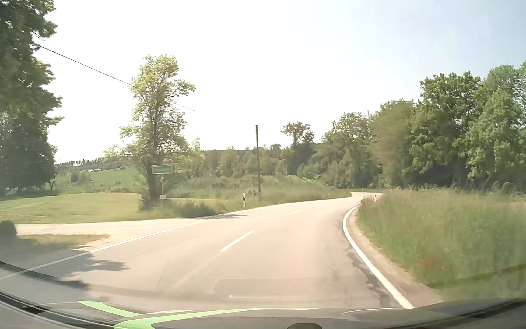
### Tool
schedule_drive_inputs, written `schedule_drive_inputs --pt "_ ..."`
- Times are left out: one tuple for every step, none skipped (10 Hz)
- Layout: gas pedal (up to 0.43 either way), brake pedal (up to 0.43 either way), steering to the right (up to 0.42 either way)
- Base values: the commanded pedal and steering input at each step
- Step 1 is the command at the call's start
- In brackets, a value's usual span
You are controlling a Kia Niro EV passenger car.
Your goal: Follow the waypoints while adhering to traffic rules and regulations
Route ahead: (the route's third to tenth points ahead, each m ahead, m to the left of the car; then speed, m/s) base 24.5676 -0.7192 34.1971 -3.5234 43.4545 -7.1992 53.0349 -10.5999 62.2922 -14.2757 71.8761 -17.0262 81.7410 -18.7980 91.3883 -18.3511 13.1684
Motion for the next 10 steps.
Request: schedule_drive_inputs --pt "0.0 0.0 0.053" --pt "0.0 0.0 0.054" --pt "0.0 0.0 0.055" --pt "0.0 0.0 0.056" --pt "0.0 0.0 0.056" --pt "0.0 0.0 0.058" --pt "0.0 0.0 0.058" --pt "0.0 0.0 0.054" --pt "0.0 0.0 0.053" --pt "0.0 0.0 0.053"
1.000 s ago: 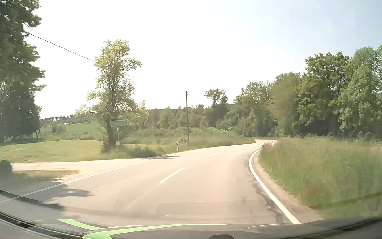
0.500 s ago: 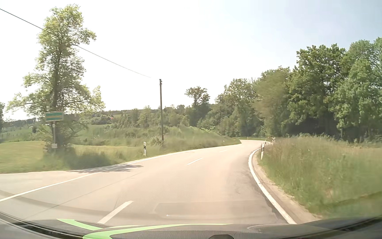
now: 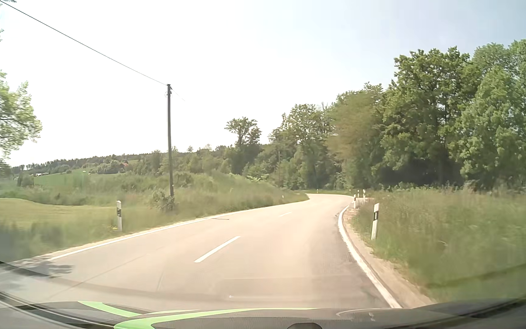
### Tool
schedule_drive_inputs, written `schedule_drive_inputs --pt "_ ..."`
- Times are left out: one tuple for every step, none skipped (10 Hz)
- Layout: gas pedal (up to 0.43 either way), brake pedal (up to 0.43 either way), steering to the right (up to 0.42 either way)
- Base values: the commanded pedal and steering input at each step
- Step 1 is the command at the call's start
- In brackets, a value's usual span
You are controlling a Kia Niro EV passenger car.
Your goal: Follow the waypoints while adhering to traffic rules and regulations
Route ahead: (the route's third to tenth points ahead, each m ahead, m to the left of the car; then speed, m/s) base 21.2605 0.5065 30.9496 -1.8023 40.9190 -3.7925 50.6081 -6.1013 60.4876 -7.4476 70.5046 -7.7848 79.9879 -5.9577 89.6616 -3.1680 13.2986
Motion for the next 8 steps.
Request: schedule_drive_inputs --pt "0.0 0.0 0.053" --pt "0.0 0.0 0.052" --pt "0.0 0.0 0.052" --pt "0.0 0.0 0.05" --pt "0.0 0.018 0.046" --pt "0.0 0.061 0.042" --pt "0.0 0.079 0.042" --pt "0.0 0.091 0.041"
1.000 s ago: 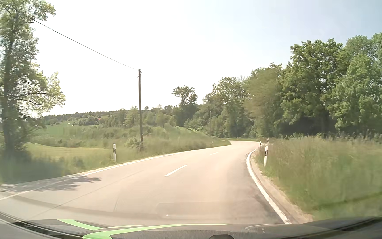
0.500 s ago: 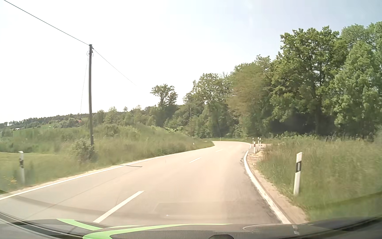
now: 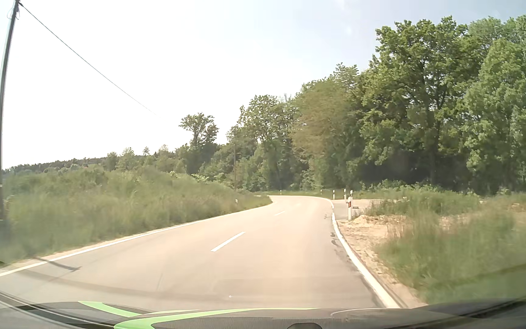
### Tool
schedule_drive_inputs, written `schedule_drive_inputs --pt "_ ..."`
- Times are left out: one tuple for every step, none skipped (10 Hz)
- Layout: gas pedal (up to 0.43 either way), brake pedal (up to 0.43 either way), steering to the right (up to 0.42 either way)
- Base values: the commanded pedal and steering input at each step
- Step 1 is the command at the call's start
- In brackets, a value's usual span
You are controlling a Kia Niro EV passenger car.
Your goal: Follow the waypoints while adhering to traffic rules and regulations
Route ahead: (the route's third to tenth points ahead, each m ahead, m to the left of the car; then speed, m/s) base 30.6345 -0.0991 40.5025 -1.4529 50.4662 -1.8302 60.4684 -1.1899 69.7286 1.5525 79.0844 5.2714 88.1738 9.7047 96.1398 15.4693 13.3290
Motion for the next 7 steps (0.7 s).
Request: schedule_drive_inputs --pt "0.0 0.104 0.039" --pt "0.0 0.122 0.038" --pt "0.0 0.128 0.037" --pt "0.0 0.134 0.037" --pt "0.0 0.134 0.037" --pt "0.0 0.14 0.036" --pt "0.0 0.14 0.035"
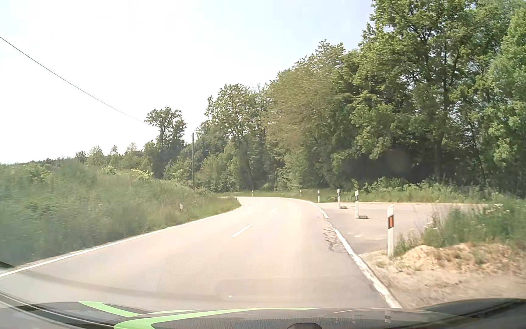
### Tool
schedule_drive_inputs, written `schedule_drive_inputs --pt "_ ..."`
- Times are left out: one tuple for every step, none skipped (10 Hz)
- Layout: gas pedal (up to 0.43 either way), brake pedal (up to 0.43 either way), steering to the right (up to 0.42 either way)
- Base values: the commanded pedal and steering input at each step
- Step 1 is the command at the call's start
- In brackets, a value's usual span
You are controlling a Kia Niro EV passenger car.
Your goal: Follow the waypoints while adhering to traffic rules and regulations
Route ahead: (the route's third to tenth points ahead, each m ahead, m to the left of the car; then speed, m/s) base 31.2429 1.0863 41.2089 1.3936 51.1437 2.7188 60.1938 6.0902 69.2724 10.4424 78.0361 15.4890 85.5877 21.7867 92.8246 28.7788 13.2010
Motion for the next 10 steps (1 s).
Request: schedule_drive_inputs --pt "0.0 0.128 0.032" --pt "0.0 0.116 0.029" --pt "0.0 0.104 0.028" --pt "0.0 0.098 0.027" --pt "0.0 0.104 0.023" --pt "0.0 0.104 0.018" --pt "0.0 0.104 0.014" --pt "0.0 0.104 0.012" --pt "0.0 0.122 0.011" --pt "0.0 0.146 0.011"
